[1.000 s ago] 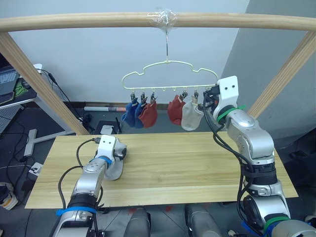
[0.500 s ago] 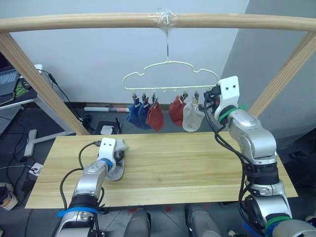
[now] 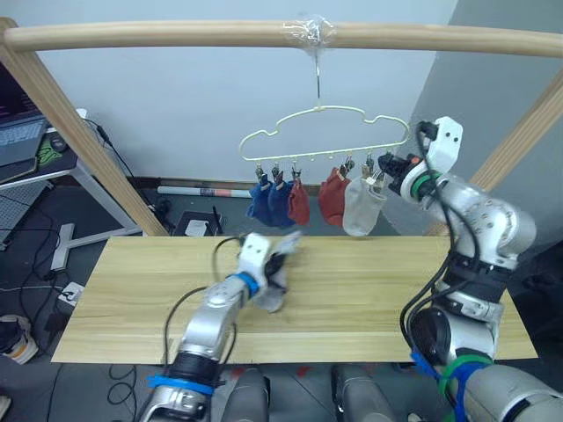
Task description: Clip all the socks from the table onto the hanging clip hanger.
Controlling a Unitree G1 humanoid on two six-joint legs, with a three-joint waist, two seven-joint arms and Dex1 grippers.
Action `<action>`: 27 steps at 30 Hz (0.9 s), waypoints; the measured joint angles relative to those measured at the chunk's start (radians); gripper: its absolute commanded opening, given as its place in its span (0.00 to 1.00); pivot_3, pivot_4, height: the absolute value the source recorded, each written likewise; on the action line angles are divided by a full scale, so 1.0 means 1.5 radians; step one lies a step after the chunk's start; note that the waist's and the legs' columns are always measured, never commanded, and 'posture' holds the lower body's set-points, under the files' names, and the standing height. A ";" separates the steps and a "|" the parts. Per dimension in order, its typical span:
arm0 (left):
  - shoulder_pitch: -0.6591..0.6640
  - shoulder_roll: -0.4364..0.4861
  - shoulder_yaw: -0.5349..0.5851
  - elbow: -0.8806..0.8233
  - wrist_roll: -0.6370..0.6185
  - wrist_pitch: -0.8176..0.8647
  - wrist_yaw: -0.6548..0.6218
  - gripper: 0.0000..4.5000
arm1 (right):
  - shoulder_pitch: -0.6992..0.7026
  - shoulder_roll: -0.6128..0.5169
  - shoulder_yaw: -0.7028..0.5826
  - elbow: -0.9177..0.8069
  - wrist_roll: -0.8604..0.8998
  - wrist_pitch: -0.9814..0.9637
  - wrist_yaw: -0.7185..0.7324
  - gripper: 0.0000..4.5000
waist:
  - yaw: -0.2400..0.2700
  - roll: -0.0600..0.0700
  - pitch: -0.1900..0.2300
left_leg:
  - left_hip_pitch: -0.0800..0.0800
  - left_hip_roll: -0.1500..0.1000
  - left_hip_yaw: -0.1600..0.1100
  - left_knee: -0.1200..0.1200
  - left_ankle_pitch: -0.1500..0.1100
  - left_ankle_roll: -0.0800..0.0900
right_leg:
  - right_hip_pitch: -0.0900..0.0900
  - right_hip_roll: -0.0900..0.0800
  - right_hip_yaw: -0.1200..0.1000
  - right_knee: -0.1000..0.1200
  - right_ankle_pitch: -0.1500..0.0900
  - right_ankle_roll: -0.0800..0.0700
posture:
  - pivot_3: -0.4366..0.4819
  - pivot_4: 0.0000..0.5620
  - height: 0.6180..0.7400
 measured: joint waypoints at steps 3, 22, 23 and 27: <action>-0.030 -0.020 -0.025 -0.041 0.002 -0.023 -0.009 0.00 | -0.032 0.007 -0.048 0.001 0.002 0.078 -0.018 0.00 | -0.003 0.000 0.000 | 0.000 0.000 0.000 -0.001 0.000 0.000 | 0.000 0.000 0.000 0.000 -0.001 0.000 | 0.40 0.35 1.00; -0.119 -0.017 -0.090 0.076 0.089 -0.185 -0.010 0.00 | -0.064 0.080 -0.127 -0.033 0.019 0.154 -0.082 0.00 | -0.016 0.001 0.000 | 0.000 0.000 0.000 0.000 0.000 0.000 | 0.000 0.000 0.000 0.000 -0.001 0.000 | 0.37 0.35 1.00; -0.119 -0.018 -0.087 0.080 0.089 -0.187 -0.008 0.00 | -0.064 0.080 -0.126 -0.034 0.022 0.154 -0.086 0.00 | -0.017 0.001 0.000 | 0.000 0.000 0.000 0.000 0.000 0.000 | 0.000 0.000 0.000 0.000 -0.001 0.000 | 0.37 0.35 1.00; -0.122 -0.020 -0.080 0.099 0.090 -0.194 0.001 0.00 | -0.059 0.081 -0.124 -0.046 0.032 0.154 -0.095 0.00 | -0.017 0.001 0.000 | 0.000 0.000 0.000 0.000 0.000 0.000 | 0.000 0.000 0.000 -0.001 -0.001 0.000 | 0.37 0.34 1.00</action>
